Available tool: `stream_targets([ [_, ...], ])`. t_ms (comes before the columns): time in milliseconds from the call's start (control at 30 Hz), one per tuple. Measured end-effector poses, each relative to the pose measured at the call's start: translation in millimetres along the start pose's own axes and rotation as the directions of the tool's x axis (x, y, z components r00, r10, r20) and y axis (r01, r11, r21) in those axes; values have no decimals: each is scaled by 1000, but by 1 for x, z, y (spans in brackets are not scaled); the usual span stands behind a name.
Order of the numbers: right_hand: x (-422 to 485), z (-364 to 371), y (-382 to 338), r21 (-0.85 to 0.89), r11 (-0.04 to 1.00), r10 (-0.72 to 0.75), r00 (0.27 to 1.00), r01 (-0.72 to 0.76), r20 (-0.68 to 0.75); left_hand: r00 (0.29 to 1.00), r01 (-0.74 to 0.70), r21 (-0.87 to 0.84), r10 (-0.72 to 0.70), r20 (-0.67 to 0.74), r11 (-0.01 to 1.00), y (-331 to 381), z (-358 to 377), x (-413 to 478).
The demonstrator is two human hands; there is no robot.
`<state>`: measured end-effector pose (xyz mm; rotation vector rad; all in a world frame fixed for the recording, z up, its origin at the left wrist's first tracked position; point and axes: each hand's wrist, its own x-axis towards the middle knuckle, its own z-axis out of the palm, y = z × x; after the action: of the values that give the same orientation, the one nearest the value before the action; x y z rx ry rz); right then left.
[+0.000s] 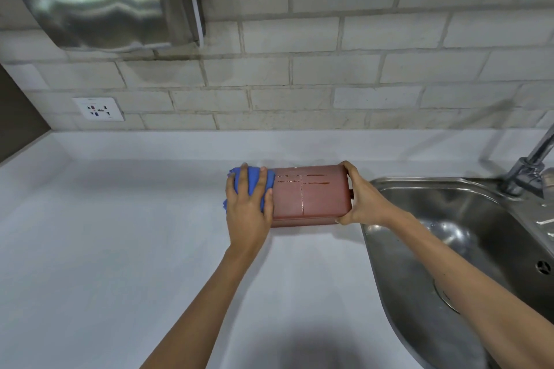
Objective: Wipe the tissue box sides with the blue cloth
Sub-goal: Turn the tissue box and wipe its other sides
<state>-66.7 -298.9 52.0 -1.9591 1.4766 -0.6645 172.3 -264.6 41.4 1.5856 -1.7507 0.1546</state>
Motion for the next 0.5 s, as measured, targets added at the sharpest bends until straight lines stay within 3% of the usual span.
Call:
stream_targets([
  [100, 1, -2, 0, -3, 1000, 1, 1000, -1, 19, 973, -229, 89, 230, 5, 969, -21, -4, -32],
  [167, 1, -2, 1, 11, 1000, 3, 1000, -3, 27, 957, -292, 103, 290, 34, 951, -33, -9, -39],
  [233, 1, -2, 0, 25, 1000, 15, 999, -16, 31, 970, -243, 79, 242, 19, 967, -31, -10, -28],
  [367, 1, -1, -1, 61, 998, 26, 999, -27, 22, 999, -10, 38, 11, -32, 999, -2, 3, 14],
  [433, 2, -2, -1, 68, 997, 45, 999, -47, 26, 1000, -26, 54, 26, -16, 998, 5, 8, 16],
  [500, 3, -4, 0, 78, 995, 53, 998, -56, 37, 988, -154, 89, 153, 10, 984, 1, 9, 1],
])
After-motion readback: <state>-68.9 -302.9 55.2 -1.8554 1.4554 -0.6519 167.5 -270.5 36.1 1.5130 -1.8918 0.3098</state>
